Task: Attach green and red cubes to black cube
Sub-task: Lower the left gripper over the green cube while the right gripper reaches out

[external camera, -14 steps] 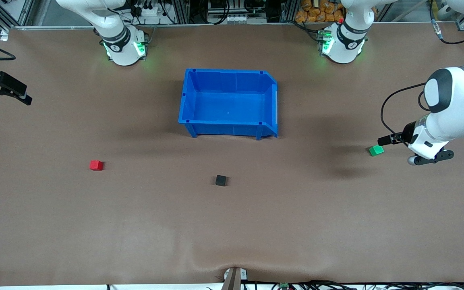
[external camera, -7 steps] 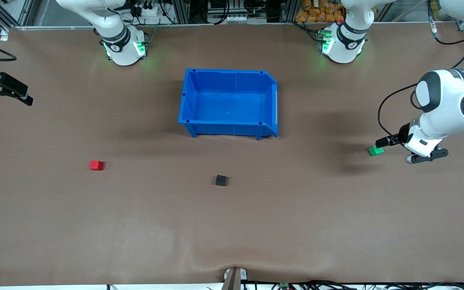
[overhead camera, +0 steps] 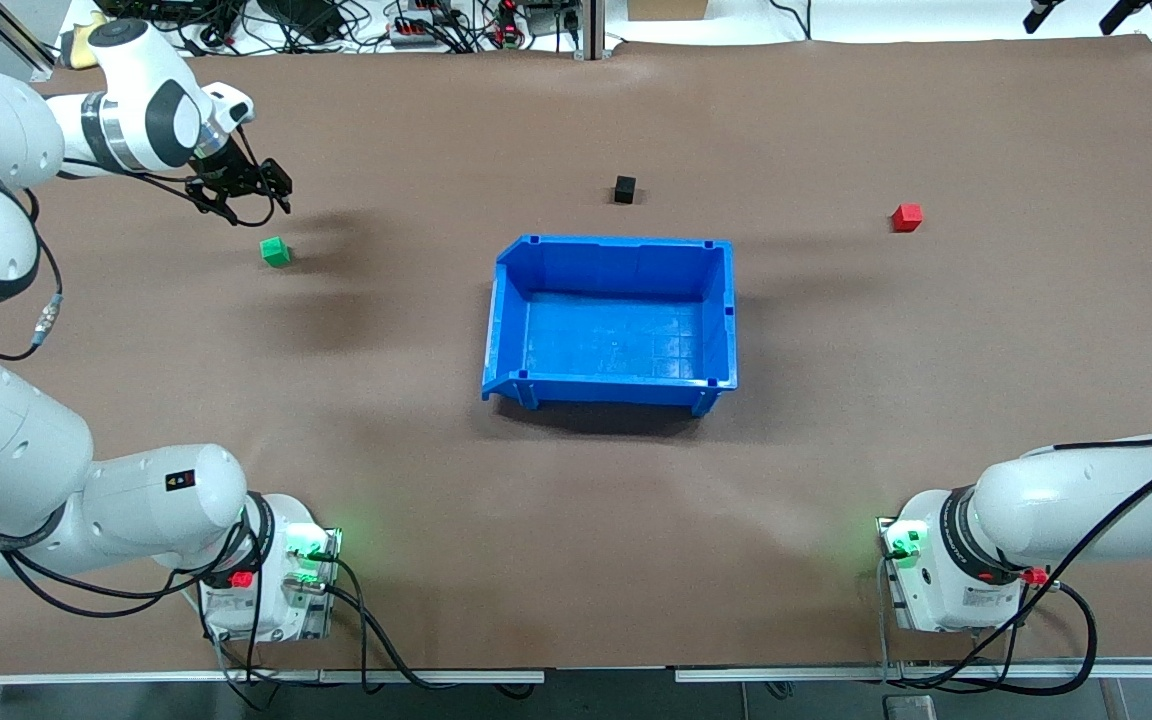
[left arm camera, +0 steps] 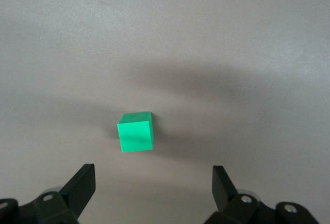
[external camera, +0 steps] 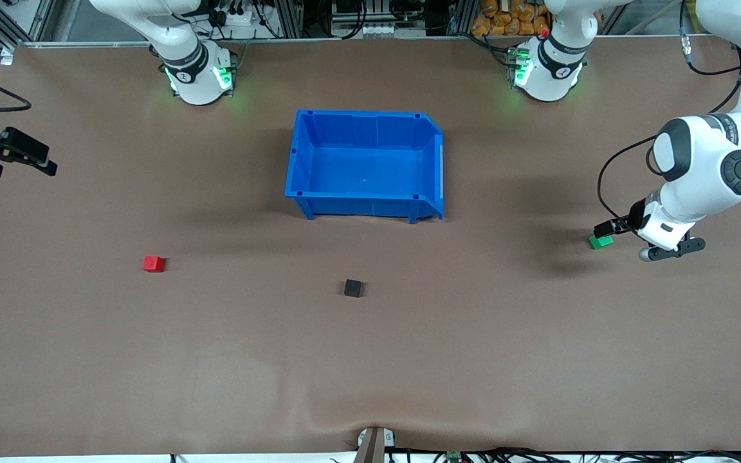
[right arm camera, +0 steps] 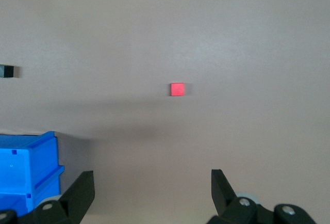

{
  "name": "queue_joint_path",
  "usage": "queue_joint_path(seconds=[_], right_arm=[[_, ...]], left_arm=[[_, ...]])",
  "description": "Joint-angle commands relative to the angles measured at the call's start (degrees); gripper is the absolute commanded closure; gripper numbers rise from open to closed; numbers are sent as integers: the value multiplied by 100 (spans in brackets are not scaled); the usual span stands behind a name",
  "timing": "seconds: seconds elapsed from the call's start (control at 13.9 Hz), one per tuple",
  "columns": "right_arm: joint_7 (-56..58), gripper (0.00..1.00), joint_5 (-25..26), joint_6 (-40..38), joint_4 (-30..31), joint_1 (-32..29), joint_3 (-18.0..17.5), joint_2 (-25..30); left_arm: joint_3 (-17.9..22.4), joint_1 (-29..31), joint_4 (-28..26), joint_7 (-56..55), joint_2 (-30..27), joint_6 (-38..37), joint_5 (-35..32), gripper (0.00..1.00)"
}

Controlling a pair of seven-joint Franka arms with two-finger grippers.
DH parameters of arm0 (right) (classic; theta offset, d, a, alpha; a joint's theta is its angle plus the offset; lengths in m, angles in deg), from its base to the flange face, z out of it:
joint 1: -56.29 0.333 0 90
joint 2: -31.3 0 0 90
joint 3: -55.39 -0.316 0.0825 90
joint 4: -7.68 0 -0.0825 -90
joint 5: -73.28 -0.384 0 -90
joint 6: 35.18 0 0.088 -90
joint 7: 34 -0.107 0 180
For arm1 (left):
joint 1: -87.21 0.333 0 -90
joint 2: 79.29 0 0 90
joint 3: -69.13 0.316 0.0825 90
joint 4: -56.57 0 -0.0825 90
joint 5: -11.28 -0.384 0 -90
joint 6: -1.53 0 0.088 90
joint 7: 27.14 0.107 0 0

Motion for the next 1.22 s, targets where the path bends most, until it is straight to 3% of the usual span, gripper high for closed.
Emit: queue_joint_path(seconds=[0.0,0.5,0.79,1.01,1.15], right_arm=[[6,0,-32,-43,-2,-402,-77,-32],[6,0,12,9,-36,-560,-77,-717],[41,0,-76,211,-37,-711,-95,-1402],[111,0,-76,833,208,-667,-112,-1895],[505,0,-76,1491,690,-684,-113,-2019]], left_arm=[[-31,136,-45,29,141,227,-14,0],[-23,127,121,64,590,430,-50,0],[-23,170,262,-6,801,430,-392,0],[-31,171,385,-391,871,430,-331,0],[-31,136,403,-437,1020,439,-348,0]])
